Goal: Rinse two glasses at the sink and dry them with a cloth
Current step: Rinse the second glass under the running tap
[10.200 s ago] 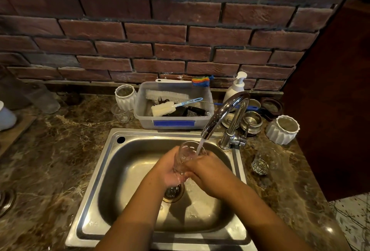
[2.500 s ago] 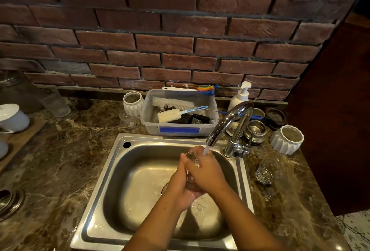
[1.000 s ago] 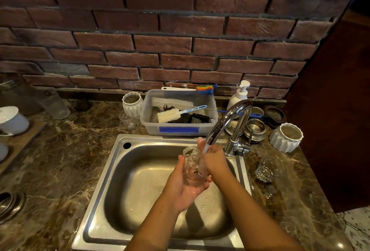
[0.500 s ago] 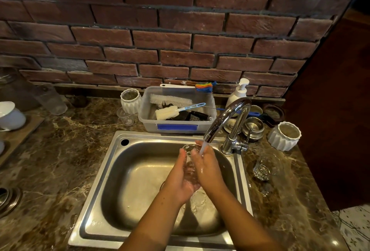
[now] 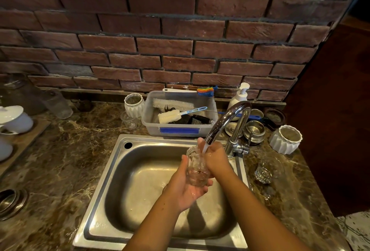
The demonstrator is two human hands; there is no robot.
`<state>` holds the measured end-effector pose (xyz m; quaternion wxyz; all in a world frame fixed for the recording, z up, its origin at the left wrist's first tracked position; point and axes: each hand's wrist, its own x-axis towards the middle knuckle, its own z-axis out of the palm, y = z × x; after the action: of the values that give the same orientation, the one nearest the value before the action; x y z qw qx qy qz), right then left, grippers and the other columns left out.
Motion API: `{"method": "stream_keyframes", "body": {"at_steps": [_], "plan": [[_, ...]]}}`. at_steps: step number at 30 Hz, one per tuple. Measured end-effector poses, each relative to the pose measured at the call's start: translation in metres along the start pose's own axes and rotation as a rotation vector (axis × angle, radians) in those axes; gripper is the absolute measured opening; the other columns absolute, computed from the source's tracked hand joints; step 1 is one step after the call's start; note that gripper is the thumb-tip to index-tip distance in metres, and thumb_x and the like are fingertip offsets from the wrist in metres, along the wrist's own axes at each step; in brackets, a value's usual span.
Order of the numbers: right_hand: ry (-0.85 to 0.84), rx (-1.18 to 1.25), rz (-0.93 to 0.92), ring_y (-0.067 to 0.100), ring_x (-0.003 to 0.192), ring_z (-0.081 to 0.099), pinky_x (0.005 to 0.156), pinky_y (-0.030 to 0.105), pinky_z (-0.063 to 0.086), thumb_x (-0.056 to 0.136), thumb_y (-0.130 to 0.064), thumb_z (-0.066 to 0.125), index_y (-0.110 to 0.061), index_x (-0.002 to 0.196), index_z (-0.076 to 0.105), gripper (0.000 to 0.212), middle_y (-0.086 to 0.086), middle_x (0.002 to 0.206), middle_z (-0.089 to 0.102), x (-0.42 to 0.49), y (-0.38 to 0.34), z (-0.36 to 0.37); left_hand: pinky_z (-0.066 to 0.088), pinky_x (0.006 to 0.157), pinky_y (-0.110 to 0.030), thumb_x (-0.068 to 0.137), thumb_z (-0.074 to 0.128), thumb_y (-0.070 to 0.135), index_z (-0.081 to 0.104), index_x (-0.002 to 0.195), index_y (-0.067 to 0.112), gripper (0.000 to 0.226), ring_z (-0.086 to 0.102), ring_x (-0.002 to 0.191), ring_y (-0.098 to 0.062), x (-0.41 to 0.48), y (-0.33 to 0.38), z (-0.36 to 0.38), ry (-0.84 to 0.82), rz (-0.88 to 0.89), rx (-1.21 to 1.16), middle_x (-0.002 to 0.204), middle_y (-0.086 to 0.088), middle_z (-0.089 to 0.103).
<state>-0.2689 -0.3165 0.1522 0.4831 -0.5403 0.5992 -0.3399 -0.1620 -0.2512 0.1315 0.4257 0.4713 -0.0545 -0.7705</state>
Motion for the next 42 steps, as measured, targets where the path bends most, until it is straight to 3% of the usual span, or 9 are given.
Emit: {"method": "stream_keyframes", "body": {"at_steps": [5,9,14,18,24,29,34,38,42], "plan": [[0.069,-0.118,-0.024,0.015,0.082,0.068,0.076,0.036,0.058,0.100,-0.024,0.055,-0.017,0.100,0.066,0.013,0.000,0.087,0.070,-0.002,0.012,0.006,0.055,0.087,-0.047,0.090,0.055,0.062,0.068,0.117,0.014,0.056,0.071,0.094,-0.038,-0.002,0.006,0.004,0.050,0.071,0.316,0.109,-0.021,0.075],[0.112,0.008,-0.051,0.014,0.091,0.066,0.078,0.036,0.057,0.100,-0.033,0.053,-0.026,0.105,0.059,0.010,0.003,0.101,0.067,-0.021,0.019,0.016,0.053,0.094,-0.047,0.095,0.054,0.056,0.066,0.123,0.011,0.054,0.069,0.111,-0.036,-0.003,0.004,0.009,0.079,0.048,0.112,0.112,-0.021,0.075],[0.006,0.020,-0.095,0.008,0.117,0.056,0.096,0.034,0.054,0.085,-0.044,0.068,-0.029,0.143,0.034,0.070,-0.006,0.136,0.042,-0.036,0.034,0.024,0.061,0.074,-0.044,0.101,0.045,0.055,0.066,0.122,0.008,0.056,0.071,0.106,-0.034,0.000,0.012,0.012,0.100,0.053,0.012,0.114,-0.021,0.074],[-0.082,0.022,-0.046,0.013,0.099,0.065,0.084,0.033,0.057,0.084,-0.038,0.073,-0.025,0.120,0.047,0.046,-0.001,0.110,0.059,-0.028,0.028,0.009,0.054,0.078,-0.040,0.102,0.043,0.054,0.067,0.116,0.006,0.055,0.070,0.102,-0.034,0.002,0.012,0.011,0.150,0.061,0.114,0.107,-0.022,0.076],[0.027,0.121,-0.001,0.002,0.050,0.061,0.049,0.021,0.049,0.095,-0.027,0.065,-0.013,0.069,0.062,0.030,-0.005,0.054,0.063,-0.010,0.008,0.001,0.040,0.046,-0.023,0.102,0.034,0.060,0.070,0.113,0.007,0.065,0.061,0.066,-0.024,0.002,0.008,0.002,0.000,0.012,-0.008,0.090,-0.017,0.071],[-0.055,0.366,0.075,0.011,0.074,0.072,0.058,0.022,0.057,0.096,-0.017,0.062,-0.008,0.103,0.068,0.012,0.006,0.085,0.074,-0.012,0.002,0.007,0.047,0.048,-0.024,0.101,0.037,0.059,0.068,0.112,0.006,0.062,0.062,0.063,-0.021,0.005,0.006,0.004,0.019,0.012,-0.187,0.086,-0.015,0.072],[-0.271,0.062,0.014,0.011,0.106,0.061,0.085,0.029,0.055,0.085,-0.035,0.075,-0.027,0.129,0.047,0.053,-0.007,0.114,0.060,-0.020,0.017,0.004,0.046,0.104,-0.037,0.102,0.044,0.055,0.070,0.112,0.006,0.056,0.065,0.108,-0.032,0.006,0.012,-0.001,0.134,0.039,-0.142,0.107,-0.021,0.076],[-0.106,0.108,0.030,0.013,0.075,0.068,0.060,0.023,0.054,0.090,-0.030,0.070,-0.011,0.094,0.063,0.020,0.004,0.083,0.069,-0.011,0.019,0.001,0.046,0.059,-0.029,0.102,0.036,0.059,0.070,0.113,0.005,0.064,0.060,0.071,-0.024,0.007,0.008,-0.001,0.048,-0.012,-0.098,0.089,-0.019,0.072],[0.054,0.050,0.046,0.017,0.056,0.058,0.055,0.029,0.047,0.100,-0.030,0.055,-0.004,0.078,0.066,0.037,0.009,0.063,0.061,0.000,0.018,-0.002,0.058,0.067,-0.039,0.104,0.035,0.054,0.064,0.119,0.004,0.059,0.071,0.080,-0.034,0.009,0.004,0.001,0.011,0.002,0.013,0.094,-0.022,0.075]]}}
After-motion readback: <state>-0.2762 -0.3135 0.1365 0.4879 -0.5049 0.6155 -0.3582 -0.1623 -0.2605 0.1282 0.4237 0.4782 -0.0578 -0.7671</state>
